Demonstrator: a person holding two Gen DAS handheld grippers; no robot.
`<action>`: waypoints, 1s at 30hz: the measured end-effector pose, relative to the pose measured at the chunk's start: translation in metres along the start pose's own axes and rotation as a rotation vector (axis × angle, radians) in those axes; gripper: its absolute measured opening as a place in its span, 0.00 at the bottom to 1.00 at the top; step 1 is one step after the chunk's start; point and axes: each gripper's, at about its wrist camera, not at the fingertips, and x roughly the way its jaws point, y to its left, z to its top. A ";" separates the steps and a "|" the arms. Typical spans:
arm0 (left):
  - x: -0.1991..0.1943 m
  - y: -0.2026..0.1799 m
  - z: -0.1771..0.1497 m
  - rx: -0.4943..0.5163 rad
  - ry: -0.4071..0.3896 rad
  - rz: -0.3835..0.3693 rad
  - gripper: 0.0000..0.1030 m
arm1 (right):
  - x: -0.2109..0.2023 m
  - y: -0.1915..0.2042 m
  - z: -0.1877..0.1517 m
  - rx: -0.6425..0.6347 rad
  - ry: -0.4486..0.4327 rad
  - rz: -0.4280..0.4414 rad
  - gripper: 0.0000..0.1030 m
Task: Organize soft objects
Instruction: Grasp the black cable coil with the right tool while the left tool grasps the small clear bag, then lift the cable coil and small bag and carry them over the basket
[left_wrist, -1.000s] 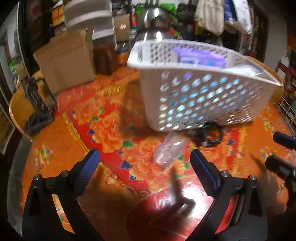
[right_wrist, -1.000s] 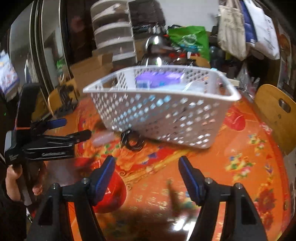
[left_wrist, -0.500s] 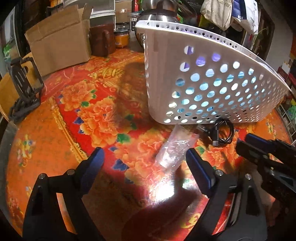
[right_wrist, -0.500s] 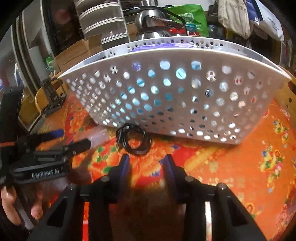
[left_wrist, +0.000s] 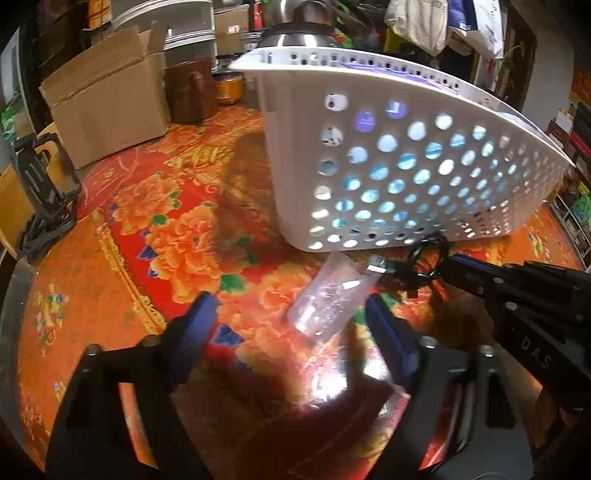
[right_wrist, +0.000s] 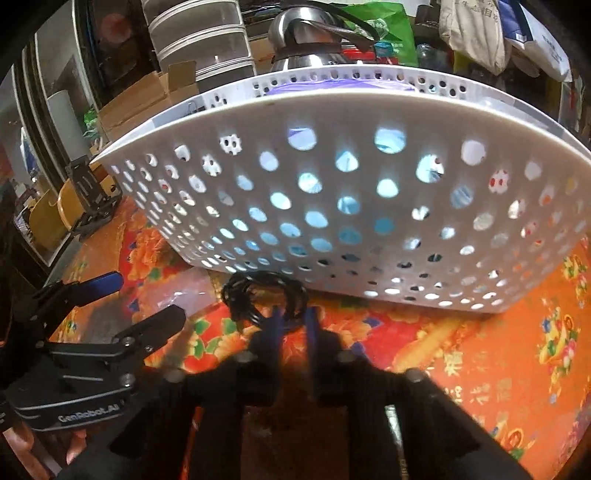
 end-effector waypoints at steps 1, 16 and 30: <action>0.000 -0.001 0.000 0.006 0.004 -0.001 0.63 | -0.001 0.000 -0.001 -0.003 -0.002 0.003 0.02; -0.005 -0.017 -0.004 0.072 -0.018 -0.022 0.35 | -0.019 -0.016 -0.006 0.026 -0.044 0.037 0.01; 0.001 -0.011 -0.002 0.063 -0.012 -0.031 0.36 | 0.008 -0.005 0.008 0.040 0.018 0.033 0.15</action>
